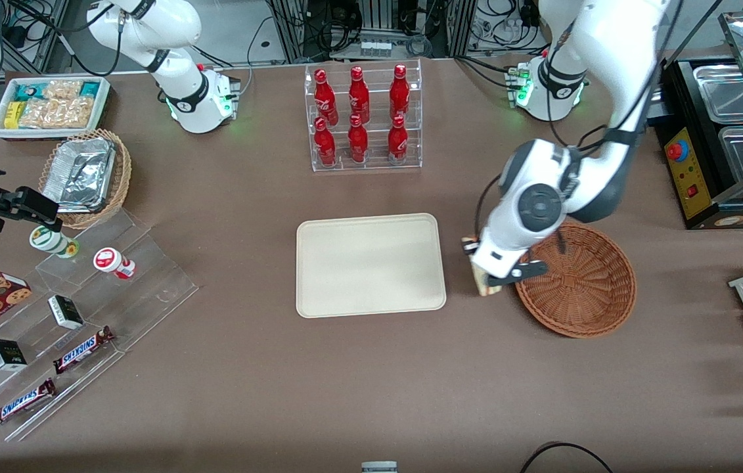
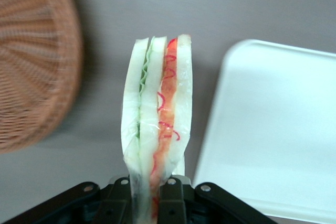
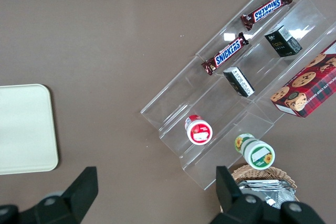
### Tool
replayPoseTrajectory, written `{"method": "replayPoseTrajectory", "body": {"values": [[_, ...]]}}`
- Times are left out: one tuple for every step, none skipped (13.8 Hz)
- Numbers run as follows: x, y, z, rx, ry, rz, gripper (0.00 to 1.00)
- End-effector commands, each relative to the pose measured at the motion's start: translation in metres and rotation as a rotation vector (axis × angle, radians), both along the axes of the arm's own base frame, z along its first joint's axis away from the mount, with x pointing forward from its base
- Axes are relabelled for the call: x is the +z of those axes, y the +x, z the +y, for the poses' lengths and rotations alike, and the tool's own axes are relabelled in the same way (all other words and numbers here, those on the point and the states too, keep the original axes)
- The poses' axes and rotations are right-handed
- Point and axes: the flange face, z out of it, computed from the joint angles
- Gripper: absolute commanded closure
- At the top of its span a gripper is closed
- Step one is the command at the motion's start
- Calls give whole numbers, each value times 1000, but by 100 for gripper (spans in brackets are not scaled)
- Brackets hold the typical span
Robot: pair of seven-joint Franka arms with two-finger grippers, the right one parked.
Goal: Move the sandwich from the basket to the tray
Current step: 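Carry the held sandwich with the left gripper over the cream tray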
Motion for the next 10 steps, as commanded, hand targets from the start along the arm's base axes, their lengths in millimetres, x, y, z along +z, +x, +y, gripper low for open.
{"method": "replayPoseTrajectory", "body": {"values": [[-10, 10, -54, -41, -17, -12, 100], [-14, 7, -78, -58, -22, -17, 100], [-20, 2, -101, -47, -21, -20, 100], [-26, -1, -123, -30, -19, -25, 100], [-29, -4, -143, -25, -22, -32, 100], [-34, -9, -160, -31, -23, -35, 100], [-38, -10, -169, -33, -27, -34, 100], [-43, -12, -178, -42, -31, -35, 100], [-47, -17, -189, -49, -30, -36, 100], [-51, -21, -199, -55, -27, -36, 100]]}}
